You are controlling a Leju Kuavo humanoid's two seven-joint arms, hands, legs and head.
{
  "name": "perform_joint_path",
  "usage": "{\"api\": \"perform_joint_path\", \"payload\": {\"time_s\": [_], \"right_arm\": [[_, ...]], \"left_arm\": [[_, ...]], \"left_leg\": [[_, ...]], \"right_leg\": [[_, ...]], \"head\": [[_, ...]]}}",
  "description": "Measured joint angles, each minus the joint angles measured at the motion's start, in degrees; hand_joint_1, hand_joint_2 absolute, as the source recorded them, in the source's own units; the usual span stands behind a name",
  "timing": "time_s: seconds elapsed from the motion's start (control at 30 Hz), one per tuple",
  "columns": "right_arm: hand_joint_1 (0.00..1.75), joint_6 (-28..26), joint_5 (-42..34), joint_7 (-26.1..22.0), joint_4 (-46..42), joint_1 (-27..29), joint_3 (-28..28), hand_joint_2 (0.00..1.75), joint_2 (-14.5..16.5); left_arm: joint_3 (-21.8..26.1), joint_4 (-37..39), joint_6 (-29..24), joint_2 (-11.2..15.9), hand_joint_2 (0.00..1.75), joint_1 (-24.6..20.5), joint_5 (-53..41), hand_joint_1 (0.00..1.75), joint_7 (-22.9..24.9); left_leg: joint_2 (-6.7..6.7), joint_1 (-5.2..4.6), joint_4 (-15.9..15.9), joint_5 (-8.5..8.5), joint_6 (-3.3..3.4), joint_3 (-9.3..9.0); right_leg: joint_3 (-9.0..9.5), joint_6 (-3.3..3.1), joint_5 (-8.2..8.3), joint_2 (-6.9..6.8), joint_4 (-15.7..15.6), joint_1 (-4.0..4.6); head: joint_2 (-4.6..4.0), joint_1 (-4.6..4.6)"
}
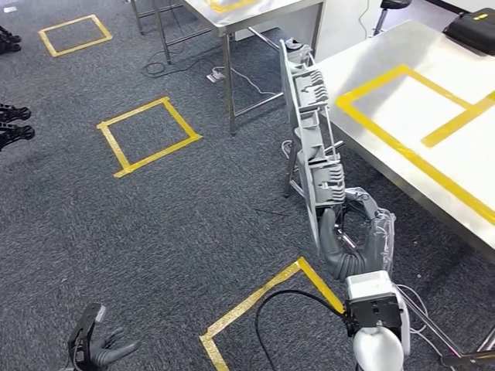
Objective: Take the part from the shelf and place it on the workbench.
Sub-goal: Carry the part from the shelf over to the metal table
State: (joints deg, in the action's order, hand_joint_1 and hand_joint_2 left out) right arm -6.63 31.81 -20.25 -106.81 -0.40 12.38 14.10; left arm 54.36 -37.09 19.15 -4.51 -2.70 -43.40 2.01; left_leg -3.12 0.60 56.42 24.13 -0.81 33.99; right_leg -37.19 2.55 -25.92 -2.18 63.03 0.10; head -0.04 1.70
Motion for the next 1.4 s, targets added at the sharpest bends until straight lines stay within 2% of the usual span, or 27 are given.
{"api": "perform_joint_path", "payload": {"time_s": [0.07,0.13,0.17,0.23,0.3,0.33,0.37,0.4,0.47,0.53,0.6,0.63,0.67,0.7,0.73,0.8,0.87,0.9,0.93,1.0,1.07,1.1,1.17,1.23,1.3,1.37,1.4], "right_arm": [[1.75,-0.1,-0.1,0.1,0.1,-0.3,0.3,1.75,0.0],[1.75,-0.3,-0.1,0.1,0.1,-0.5,0.4,1.75,0.0],[1.75,-0.4,-0.1,0.1,0.1,-0.5,0.4,1.75,0.0],[1.75,-0.6,-0.1,0.2,-0.2,-0.4,0.3,1.75,0.0],[1.75,-0.2,-0.1,0.5,-1.2,0.0,-0.4,1.75,0.0],[1.75,0.6,-0.2,0.7,-1.9,0.4,-1.1,1.75,0.0],[1.75,1.7,-0.3,0.7,-2.7,0.8,-2.1,1.75,0.0],[1.75,2.9,-0.5,0.7,-3.4,1.2,-3.2,1.75,0.1],[1.75,4.8,-0.7,0.7,-4.7,1.8,-5.6,1.75,0.2],[1.75,5.8,-0.5,0.5,-5.6,2.2,-7.3,1.75,0.3],[1.75,6.3,0.0,0.2,-6.3,2.5,-8.3,1.75,0.3],[1.75,6.4,0.2,0.1,-6.6,2.6,-8.8,1.75,0.3],[1.75,6.4,0.3,0.0,-7.0,2.7,-9.2,1.75,0.3],[1.75,6.5,0.4,-0.1,-7.2,2.8,-9.6,1.75,0.3],[1.75,6.5,0.5,-0.1,-7.4,2.9,-9.9,1.75,0.3],[1.75,6.5,0.7,-0.2,-7.6,3.0,-10.2,1.75,0.3],[1.75,6.6,0.8,-0.2,-7.6,3.0,-10.4,1.75,0.3],[1.75,6.6,0.8,-0.2,-7.6,3.0,-10.5,1.75,0.3],[1.75,6.6,0.8,-0.2,-7.6,3.0,-10.6,1.75,0.3],[1.75,6.6,0.9,-0.3,-7.7,3.1,-10.8,1.75,0.4],[1.75,6.6,1.2,-0.4,-7.8,3.1,-10.9,1.75,0.4],[1.75,6.6,1.5,-0.4,-7.8,3.1,-11.0,1.75,0.4],[1.75,6.6,2.2,-0.4,-7.8,3.2,-11.2,1.75,0.5],[1.75,6.5,2.7,-0.4,-7.9,3.2,-11.3,1.75,0.5],[1.75,6.5,3.1,-0.4,-7.9,3.2,-11.3,1.75,0.5],[1.75,6.5,3.3,-0.4,-7.9,3.2,-11.3,1.75,0.6],[1.75,6.5,3.5,-0.3,-7.9,3.2,-11.3,1.75,0.6]], "left_arm": [[0.2,0.5,0.2,0.5,1.75,0.0,-0.2,0.0,-0.3],[0.3,0.8,0.5,1.0,1.75,0.0,-0.4,0.0,-0.9],[0.3,1.0,0.7,1.1,1.75,-0.1,-0.7,0.0,-1.3],[0.3,1.1,0.9,0.9,1.75,-0.2,-1.7,0.0,-1.7],[0.3,1.1,0.6,-0.1,1.75,-0.2,-3.4,0.0,-1.4],[0.2,0.9,0.3,-1.0,1.75,-0.3,-4.3,0.0,-0.9],[0.1,0.6,-0.2,-1.9,1.75,-0.4,-5.1,0.0,-0.2],[-0.1,0.2,-0.7,-2.9,1.75,-0.6,-5.6,0.0,0.5],[-0.5,-0.6,-1.7,-5.2,1.75,-1.2,-6.3,0.0,1.4],[-0.7,-1.3,-2.4,-7.1,1.75,-1.6,-6.6,0.0,1.7],[-0.8,-2.2,-2.6,-8.4,1.75,-1.5,-6.6,0.0,1.7],[-0.9,-2.7,-2.6,-8.9,1.75,-1.4,-6.6,0.0,1.6],[-1.0,-3.1,-2.5,-9.3,1.75,-1.3,-6.6,0.0,1.5],[-1.2,-3.6,-2.4,-9.7,1.75,-1.3,-6.6,0.0,1.3],[-1.3,-4.0,-2.2,-9.9,1.75,-1.2,-6.6,0.0,1.1],[-1.3,-4.7,-2.0,-10.3,1.75,-0.7,-6.6,0.0,1.0],[-1.3,-5.1,-2.0,-10.5,1.75,-0.2,-6.6,0.0,1.0],[-1.3,-5.3,-1.9,-10.6,1.75,-0.1,-6.6,0.0,1.0],[-1.4,-5.5,-1.9,-10.8,1.75,-0.1,-6.6,0.0,1.0],[-1.4,-5.9,-1.8,-11.1,1.75,0.0,-6.6,0.0,1.0],[-1.4,-6.4,-1.6,-11.3,1.75,0.1,-6.6,0.0,1.0],[-1.4,-6.7,-1.4,-11.4,1.75,0.1,-6.6,0.0,0.9],[-1.4,-7.2,-1.2,-11.5,1.75,0.1,-6.6,0.0,0.9],[-1.4,-7.6,-1.1,-11.5,1.75,0.0,-6.6,0.0,0.9],[-1.4,-7.8,-1.0,-11.6,1.75,0.1,-6.6,0.0,0.9],[-1.4,-7.8,-1.0,-11.6,1.75,0.4,-6.6,0.0,0.9],[-1.4,-7.8,-1.0,-11.6,1.75,0.5,-6.6,0.0,0.9]], "left_leg": [[-0.98,-0.24,0.1,0.29,-0.59,-0.39],[-2.08,-0.28,0.2,0.42,-1.12,-0.59],[-2.13,-0.16,0.3,0.72,-1.45,-0.63],[-0.53,0.07,3.1,2.81,-1.94,0.44],[1.76,0.15,10.2,6.53,-2.02,3.73],[2.27,0.11,14.0,7.96,-1.96,5.62],[2.53,0.09,16.3,8.41,-1.85,6.91],[2.7,0.07,16.7,7.75,-1.69,7.27],[3.61,0.18,11.5,4.01,-1.35,4.9],[6.1,0.53,4.5,1.36,-1.24,1.48],[7.35,0.6,1.6,1.21,-1.1,0.09],[6.81,0.52,1.3,1.29,-0.89,-0.01],[6.15,0.44,1.2,1.19,-0.53,-0.06],[5.55,0.4,1.1,1.09,-0.14,-0.14],[4.89,0.39,1.0,1.04,0.21,-0.23],[3.5,0.2,0.9,1.13,0.67,-0.38],[1.87,0.05,0.9,1.28,0.84,-0.48],[1.13,0.04,0.9,1.36,0.85,-0.53],[0.45,0.04,0.9,1.47,0.79,-0.66],[-0.69,-0.02,0.9,1.81,0.45,-1.14],[-1.56,-0.34,1.0,2.14,-0.08,-1.54],[-2.0,-0.51,1.0,2.22,-0.35,-1.64],[-2.96,-0.56,0.9,2.35,-0.93,-1.76],[-1.62,-0.34,2.3,3.63,-1.59,-1.28],[1.23,-0.19,8.1,6.81,-1.95,1.35],[2.44,-0.19,15.2,9.55,-2.03,5.12],[2.63,-0.19,16.9,9.52,-1.99,6.21]], "right_leg": [[2.11,-0.66,1.07,-0.96,-3.9,0.31],[1.93,-1.52,1.14,0.34,-4.0,0.5],[1.86,-1.84,1.25,1.02,-4.0,0.45],[1.9,-2.45,1.51,2.28,-4.2,0.23],[1.91,-2.8,1.61,3.48,-4.3,0.12],[1.91,-2.88,1.63,4.15,-4.2,0.13],[1.92,-2.88,1.64,4.88,-4.2,0.14],[1.95,-2.85,1.67,5.61,-4.2,0.15],[2.02,-2.62,1.75,7.1,-4.2,0.08],[1.75,-2.08,1.81,8.65,-4.0,0.14],[1.22,-1.29,2.01,10.14,-3.9,0.0],[0.98,-0.87,2.15,10.85,-4.0,-0.2],[0.76,-0.5,2.17,10.69,-4.0,-0.34],[0.42,-0.2,1.76,9.46,-3.5,-0.31],[-0.34,0.07,0.72,7.6,-2.0,-0.23],[-3.34,0.48,-2.9,3.69,4.7,-0.14],[-6.52,0.76,-5.46,2.66,11.5,-0.25],[-6.9,0.85,-5.23,2.55,12.4,-0.29],[-6.04,0.9,-3.94,2.33,10.9,-0.31],[-1.81,0.95,-0.39,0.38,3.2,-0.23],[1.42,0.37,1.28,-1.43,-2.7,0.02],[1.79,-0.05,1.22,-1.57,-3.5,0.18],[1.57,-0.97,1.35,-0.2,-3.6,0.25],[1.52,-1.63,1.55,1.1,-3.8,0.02],[1.52,-2.1,1.7,2.35,-3.9,-0.24],[1.44,-2.3,1.75,3.83,-3.9,-0.29],[1.45,-2.31,1.76,4.68,-3.9,-0.29]], "head": [[0.0,0.08],[0.0,0.13],[0.0,0.14],[0.0,0.26],[0.0,0.5],[0.0,0.6],[0.0,0.64],[0.0,0.63],[0.0,0.64],[0.0,0.59],[0.0,0.57],[0.0,0.56],[0.0,0.6],[0.0,0.46],[0.0,0.26],[0.0,-0.08],[0.0,-0.1],[0.0,-0.1],[0.0,-0.1],[0.0,-0.11],[0.0,-0.14],[0.0,-0.12],[0.0,-0.1],[0.0,-0.03],[0.0,0.24],[0.0,0.42],[0.0,0.42]]}}
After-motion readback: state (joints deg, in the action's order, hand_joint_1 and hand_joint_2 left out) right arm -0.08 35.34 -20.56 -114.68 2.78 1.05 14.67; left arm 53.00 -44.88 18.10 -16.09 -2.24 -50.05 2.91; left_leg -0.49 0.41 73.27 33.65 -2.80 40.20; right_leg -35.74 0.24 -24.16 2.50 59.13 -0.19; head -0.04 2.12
